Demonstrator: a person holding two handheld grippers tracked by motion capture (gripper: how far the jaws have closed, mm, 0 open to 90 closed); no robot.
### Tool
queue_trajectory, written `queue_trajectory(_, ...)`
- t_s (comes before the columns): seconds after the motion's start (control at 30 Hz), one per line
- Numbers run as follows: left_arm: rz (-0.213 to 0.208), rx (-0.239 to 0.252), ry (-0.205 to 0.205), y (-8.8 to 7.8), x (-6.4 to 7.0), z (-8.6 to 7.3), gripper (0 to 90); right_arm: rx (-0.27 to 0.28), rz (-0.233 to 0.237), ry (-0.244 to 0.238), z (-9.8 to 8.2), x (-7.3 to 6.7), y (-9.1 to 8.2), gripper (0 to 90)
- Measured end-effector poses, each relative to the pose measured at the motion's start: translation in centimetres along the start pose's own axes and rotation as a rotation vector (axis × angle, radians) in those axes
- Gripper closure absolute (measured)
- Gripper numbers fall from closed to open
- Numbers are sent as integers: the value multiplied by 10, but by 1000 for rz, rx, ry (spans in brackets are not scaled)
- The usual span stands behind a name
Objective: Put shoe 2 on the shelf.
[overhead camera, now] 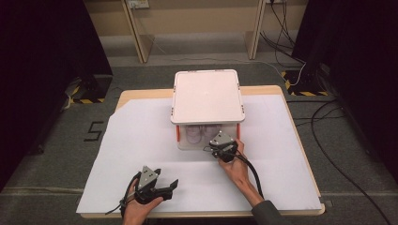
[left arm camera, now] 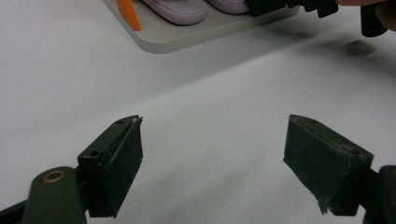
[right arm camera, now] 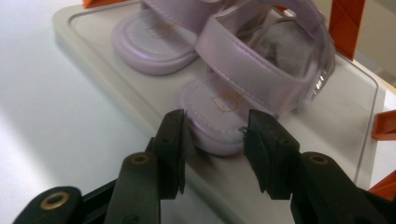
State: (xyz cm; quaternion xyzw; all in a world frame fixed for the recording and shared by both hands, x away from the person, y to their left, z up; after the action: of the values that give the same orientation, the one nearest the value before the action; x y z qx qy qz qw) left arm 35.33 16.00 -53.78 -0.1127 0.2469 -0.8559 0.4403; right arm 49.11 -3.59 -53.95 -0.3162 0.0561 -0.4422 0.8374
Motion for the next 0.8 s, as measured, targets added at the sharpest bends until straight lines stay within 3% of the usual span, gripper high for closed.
queue_trajectory(0.27, 3, 4, 1, 0, -1, 1, 192, -9, -18, -1, 3, 5, 3, 566)
queue_trajectory(0.37, 4, 4, -1, 0, -2, 0, 192, 1, -9, 31, 4, 4, 0, 517)
queue_trajectory(0.8, 7, -5, 5, 1, -1, -1, 192, 77, 153, 142, 1, -13, -54, 360)
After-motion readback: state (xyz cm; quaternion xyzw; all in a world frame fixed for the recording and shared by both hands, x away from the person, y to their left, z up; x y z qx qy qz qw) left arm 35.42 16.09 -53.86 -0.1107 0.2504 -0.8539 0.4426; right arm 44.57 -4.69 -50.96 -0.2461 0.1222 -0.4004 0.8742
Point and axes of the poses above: each handheld gripper's, and its own axes: y roughly forward along the jaws, z roughly out of its top, x roughly to its right, the point moved 9 cm from there along y, roughly forward along the jaws, and after that the axes turned 8 degrees about y, right-handed, at the moved point
